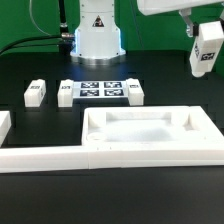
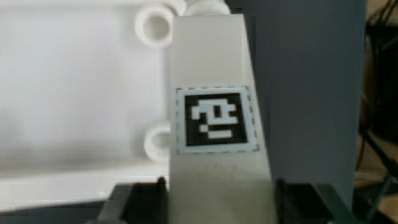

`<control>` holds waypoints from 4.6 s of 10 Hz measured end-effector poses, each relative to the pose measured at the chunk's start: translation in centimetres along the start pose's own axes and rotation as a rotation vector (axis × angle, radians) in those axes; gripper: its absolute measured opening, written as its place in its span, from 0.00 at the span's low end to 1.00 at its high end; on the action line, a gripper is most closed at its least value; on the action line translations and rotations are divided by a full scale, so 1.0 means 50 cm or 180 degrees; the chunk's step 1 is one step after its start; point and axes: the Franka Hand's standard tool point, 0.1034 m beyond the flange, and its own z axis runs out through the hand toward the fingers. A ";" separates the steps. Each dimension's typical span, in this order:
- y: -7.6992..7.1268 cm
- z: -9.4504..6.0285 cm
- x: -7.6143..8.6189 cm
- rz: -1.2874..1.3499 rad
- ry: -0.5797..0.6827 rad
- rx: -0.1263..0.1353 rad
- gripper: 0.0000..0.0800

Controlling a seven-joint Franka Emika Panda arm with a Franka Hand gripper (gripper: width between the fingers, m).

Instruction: Assemble desk

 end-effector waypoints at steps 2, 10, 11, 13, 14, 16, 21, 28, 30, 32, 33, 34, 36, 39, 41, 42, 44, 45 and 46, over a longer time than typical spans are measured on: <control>0.034 0.007 0.027 -0.0189 0.0428 0.0004 0.36; 0.059 -0.004 0.071 -0.0346 0.1638 -0.0030 0.36; 0.063 0.017 0.056 -0.0433 0.1612 -0.0065 0.36; 0.077 0.027 0.046 -0.0526 0.1569 -0.0145 0.36; 0.082 0.022 0.053 -0.0581 0.1589 -0.0178 0.36; 0.081 0.025 0.052 -0.0579 0.1581 -0.0175 0.36; 0.064 0.011 0.067 -0.0778 0.2010 -0.0213 0.36; 0.066 0.093 0.040 -0.0776 0.1898 -0.0216 0.36; 0.056 0.096 0.043 -0.0797 0.1901 -0.0206 0.36; 0.048 0.099 0.051 -0.0812 0.1956 -0.0198 0.36; 0.049 0.110 0.055 -0.0809 0.1943 -0.0197 0.36; 0.053 0.116 0.059 -0.0804 0.1934 -0.0204 0.36; 0.056 0.131 0.055 -0.0802 0.1900 -0.0208 0.36; 0.057 0.135 0.043 -0.0816 0.2067 -0.0217 0.36; 0.058 0.135 0.040 -0.0815 0.2026 -0.0217 0.36; 0.058 0.136 0.040 -0.0816 0.2015 -0.0217 0.36; 0.059 0.138 0.039 -0.0816 0.1998 -0.0218 0.66; 0.059 0.139 0.039 -0.0816 0.1996 -0.0218 0.66; 0.059 0.140 0.038 -0.0817 0.1994 -0.0218 0.78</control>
Offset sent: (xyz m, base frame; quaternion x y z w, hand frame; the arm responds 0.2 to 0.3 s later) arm 0.0356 -0.0298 0.0111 -0.0090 0.2106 -0.0921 0.9732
